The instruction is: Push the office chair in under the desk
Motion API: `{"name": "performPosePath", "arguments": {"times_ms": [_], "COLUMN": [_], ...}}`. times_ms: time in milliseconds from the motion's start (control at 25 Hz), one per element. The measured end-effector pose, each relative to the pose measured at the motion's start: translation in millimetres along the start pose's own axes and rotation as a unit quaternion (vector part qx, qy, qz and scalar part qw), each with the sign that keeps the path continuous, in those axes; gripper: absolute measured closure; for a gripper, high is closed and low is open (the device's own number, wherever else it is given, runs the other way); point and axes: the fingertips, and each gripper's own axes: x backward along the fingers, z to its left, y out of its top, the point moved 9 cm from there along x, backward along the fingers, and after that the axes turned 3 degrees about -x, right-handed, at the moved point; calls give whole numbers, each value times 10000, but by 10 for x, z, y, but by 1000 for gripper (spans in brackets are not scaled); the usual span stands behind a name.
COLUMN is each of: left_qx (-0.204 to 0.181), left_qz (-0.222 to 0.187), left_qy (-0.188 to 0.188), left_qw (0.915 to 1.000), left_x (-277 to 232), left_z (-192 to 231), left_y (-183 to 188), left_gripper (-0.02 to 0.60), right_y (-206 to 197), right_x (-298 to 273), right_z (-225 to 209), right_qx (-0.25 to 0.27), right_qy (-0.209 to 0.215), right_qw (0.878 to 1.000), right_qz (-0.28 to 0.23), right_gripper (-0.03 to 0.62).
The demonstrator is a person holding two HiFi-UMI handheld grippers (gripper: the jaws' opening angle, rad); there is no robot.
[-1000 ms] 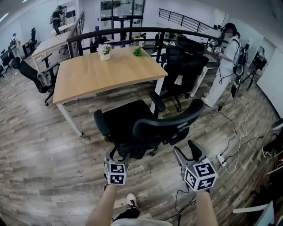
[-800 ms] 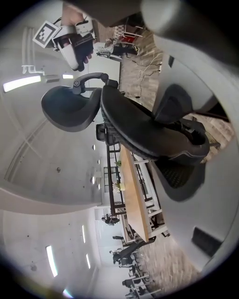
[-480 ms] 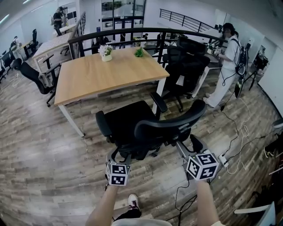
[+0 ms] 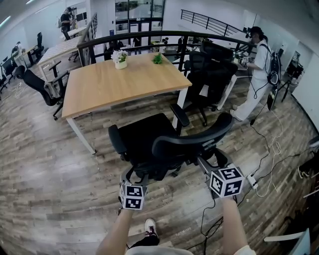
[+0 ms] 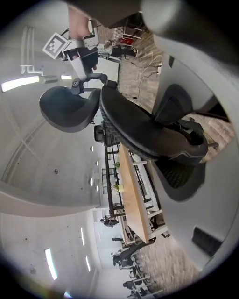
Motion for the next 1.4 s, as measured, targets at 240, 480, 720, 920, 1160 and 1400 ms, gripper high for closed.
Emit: {"name": "performPosePath", "arguments": {"times_ms": [240, 480, 720, 920, 1160, 1400], "left_qx": [-44, 25, 155, 296, 371, 445], "left_qz": [-6, -118, -131, -161, -73, -28], "left_qy": [-39, 49, 17, 118, 119, 135], "left_qw": [10000, 9999, 9998, 9994, 9992, 9989], "left_x": [-16, -32, -32, -48, -152, -258], "left_z": [5, 11, 69, 135, 342, 618], "left_y": [-10, -11, -28, -11, 7, 13], "left_gripper": [298, 299, 299, 301, 304, 304], "right_y": [-17, 4, 37, 72, 112, 193], "right_x": [-79, -126, -184, -256, -428, -645], "right_z": [-9, -30, -8, 29, 125, 273], "right_qx": [-85, -126, -11, 18, 29, 69], "right_qy": [67, 109, 395, 522, 415, 399], "right_qw": [9999, 9999, 9991, 9985, 9991, 9991], "right_qz": [35, 19, 163, 153, 22, 136], "right_gripper": [264, 266, 263, 261, 261, 261]}}
